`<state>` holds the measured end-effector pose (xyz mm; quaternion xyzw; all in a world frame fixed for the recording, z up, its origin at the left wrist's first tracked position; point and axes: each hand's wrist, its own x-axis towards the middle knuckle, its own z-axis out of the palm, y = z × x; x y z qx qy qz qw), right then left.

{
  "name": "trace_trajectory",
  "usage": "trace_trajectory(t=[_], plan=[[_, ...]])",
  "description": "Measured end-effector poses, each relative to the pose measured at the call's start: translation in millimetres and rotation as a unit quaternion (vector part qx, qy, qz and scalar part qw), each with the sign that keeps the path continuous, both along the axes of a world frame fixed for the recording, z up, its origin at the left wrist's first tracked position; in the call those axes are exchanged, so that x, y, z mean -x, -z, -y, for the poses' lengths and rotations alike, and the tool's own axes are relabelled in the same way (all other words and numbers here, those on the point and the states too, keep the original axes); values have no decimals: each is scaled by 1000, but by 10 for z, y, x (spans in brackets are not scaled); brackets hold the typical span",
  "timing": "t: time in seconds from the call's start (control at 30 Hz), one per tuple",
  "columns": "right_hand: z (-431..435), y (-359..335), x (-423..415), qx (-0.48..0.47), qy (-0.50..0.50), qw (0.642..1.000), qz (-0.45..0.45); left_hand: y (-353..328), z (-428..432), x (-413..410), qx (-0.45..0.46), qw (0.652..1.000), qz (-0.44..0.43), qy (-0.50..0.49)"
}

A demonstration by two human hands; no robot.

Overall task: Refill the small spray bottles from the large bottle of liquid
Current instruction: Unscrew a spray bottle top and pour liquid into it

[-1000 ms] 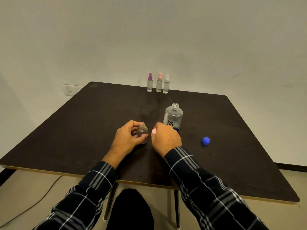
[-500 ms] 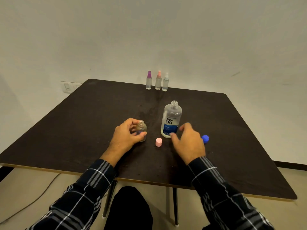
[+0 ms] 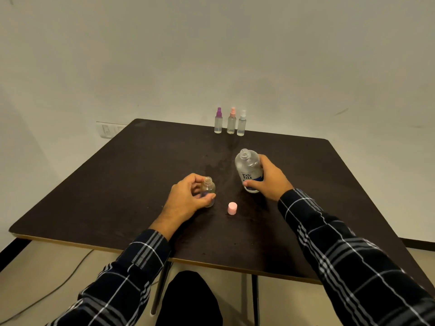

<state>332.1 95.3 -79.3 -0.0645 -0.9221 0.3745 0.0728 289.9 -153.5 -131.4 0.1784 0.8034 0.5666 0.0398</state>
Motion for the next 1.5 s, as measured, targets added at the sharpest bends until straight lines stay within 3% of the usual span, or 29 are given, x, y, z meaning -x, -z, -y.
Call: trace_trajectory(t=[0.2,0.47,0.83,1.5], plan=[[-94,-93,219,-171,-42,983,42,15,-17,-4,-10,1000,0,-1],[92,-18,292,-262,-57,963,20,12,-74,28,1,1000,-7,0],[317,114,292,-260,-5,960,-106,35,-77,41,-4,1000,-7,-5],[331,100,273,-322,10,935,-150,1,-83,45,7,1000,1,-1]])
